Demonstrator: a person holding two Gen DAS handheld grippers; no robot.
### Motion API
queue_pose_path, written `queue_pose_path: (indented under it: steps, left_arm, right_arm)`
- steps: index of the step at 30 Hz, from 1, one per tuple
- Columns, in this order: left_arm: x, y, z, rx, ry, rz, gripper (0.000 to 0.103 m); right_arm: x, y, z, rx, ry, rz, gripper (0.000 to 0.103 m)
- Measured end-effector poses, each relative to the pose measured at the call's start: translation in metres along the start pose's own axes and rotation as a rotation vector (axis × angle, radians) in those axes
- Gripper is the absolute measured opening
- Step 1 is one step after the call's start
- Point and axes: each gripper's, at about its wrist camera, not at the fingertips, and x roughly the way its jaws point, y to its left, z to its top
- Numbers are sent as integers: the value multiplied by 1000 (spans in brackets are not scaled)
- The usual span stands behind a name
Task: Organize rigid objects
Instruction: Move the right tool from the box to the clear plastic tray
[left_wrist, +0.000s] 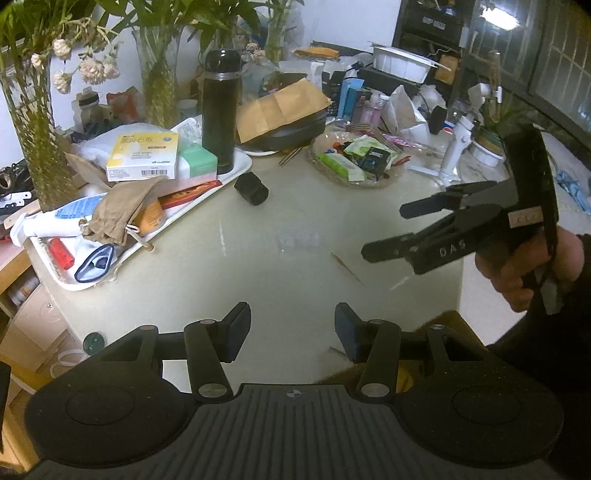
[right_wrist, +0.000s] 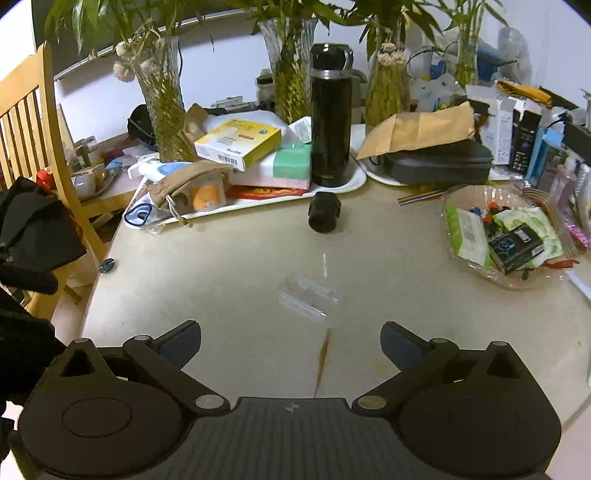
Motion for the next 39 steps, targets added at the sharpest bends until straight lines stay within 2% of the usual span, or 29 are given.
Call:
queue_pose_path:
  steps: [5,7,13,18,26,30,33,35,37,39]
  left_arm:
    - [14,8,7,-4,5,5,50]
    - [19,10,9,-7,7,6,50]
    - [37,19,14,-14,26,10,50]
    - [47,25,17,-20,38,7,50]
    - [54,33,20,-44,39,9,50]
    - [57,35,19,-50,47,6,50]
    - [58,35,18,-49,51,7,50]
    - [59,36,18,-50,50,9,50]
    - [59,36,19,-54,49,12,50]
    - [60,35,20,-54,45,13,50]
  right_arm:
    - [23,-8,2,-17,16,17,100]
    - [34,-13,3,-16,26,22,94]
    - [61,-24,10,-41,33,22,94]
    - [87,-27,16,-67,48,15,93]
    - [129,-23,19,-96,82,20,84]
    - [143,-18,19,-141,89,-7,76]
    - [145,-16,18,-150,83,15,64]
    - [143,-13,18,-155,86,32,46]
    - [141,-9,18,-170,87,37,35]
    - [139,-4,18,-193,90,20,35]
